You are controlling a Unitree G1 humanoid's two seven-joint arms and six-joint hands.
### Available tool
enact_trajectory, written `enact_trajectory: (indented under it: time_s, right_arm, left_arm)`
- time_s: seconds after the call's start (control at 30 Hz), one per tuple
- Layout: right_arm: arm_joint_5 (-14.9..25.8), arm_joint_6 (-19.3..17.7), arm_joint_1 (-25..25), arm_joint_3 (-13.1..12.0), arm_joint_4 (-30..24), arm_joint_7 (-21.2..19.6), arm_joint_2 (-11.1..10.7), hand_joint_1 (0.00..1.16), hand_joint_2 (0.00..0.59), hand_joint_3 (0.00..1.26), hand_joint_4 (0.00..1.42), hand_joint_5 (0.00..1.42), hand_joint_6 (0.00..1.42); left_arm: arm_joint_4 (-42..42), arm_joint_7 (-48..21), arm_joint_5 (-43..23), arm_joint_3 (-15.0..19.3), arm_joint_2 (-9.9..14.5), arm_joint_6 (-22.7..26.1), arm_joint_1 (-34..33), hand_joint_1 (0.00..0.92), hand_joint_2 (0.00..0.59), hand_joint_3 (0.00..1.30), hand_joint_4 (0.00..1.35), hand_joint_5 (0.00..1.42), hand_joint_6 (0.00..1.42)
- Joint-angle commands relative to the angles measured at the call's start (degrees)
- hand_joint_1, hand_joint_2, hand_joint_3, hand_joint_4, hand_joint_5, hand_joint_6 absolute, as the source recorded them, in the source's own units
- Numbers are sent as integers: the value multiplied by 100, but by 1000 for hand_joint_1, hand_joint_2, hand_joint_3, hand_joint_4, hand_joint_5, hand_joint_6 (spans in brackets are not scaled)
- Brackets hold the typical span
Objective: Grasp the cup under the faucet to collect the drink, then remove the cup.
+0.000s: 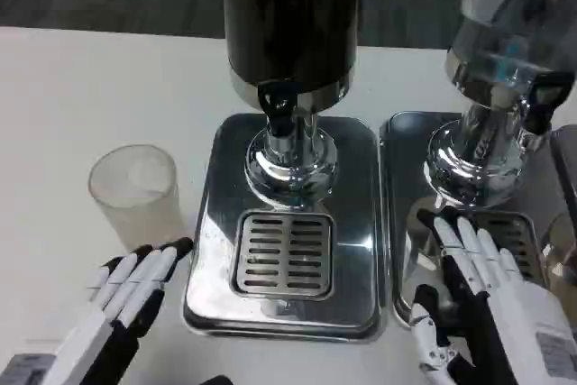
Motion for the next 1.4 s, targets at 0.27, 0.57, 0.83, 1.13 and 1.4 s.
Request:
enact_trajectory:
  time_s: [0.27, 0.57, 0.83, 1.13, 1.4]
  right_arm:
    - [79, -29, 158, -91, -84, -1, 13, 179, 586, 75, 0, 0, 0]
    - [89, -38, 81, -51, -52, 29, 60, 179, 586, 75, 0, 0, 0]
    - [4, 46, -17, 45, -9, 49, 178, 178, 586, 83, 0, 0, 0]
    - [1, 38, 32, 53, -35, -12, 232, 178, 586, 85, 0, 0, 0]
    - [292, -80, 26, -119, 60, 89, 83, 197, 584, 104, 0, 0, 0]
  left_arm:
    - [43, -25, -59, -41, 49, 30, -31, 0, 97, 0, 0, 0, 0]
    - [65, 80, -80, 16, 37, -41, -27, 0, 97, 0, 0, 0, 0]
    - [209, 138, -236, 194, 110, -250, -102, 0, 81, 0, 0, 0, 0]
    - [254, 233, -270, 297, 137, -435, -174, 0, 66, 0, 0, 0, 0]
    - [91, 391, -199, 296, -79, -461, -177, 0, 60, 0, 0, 0, 0]
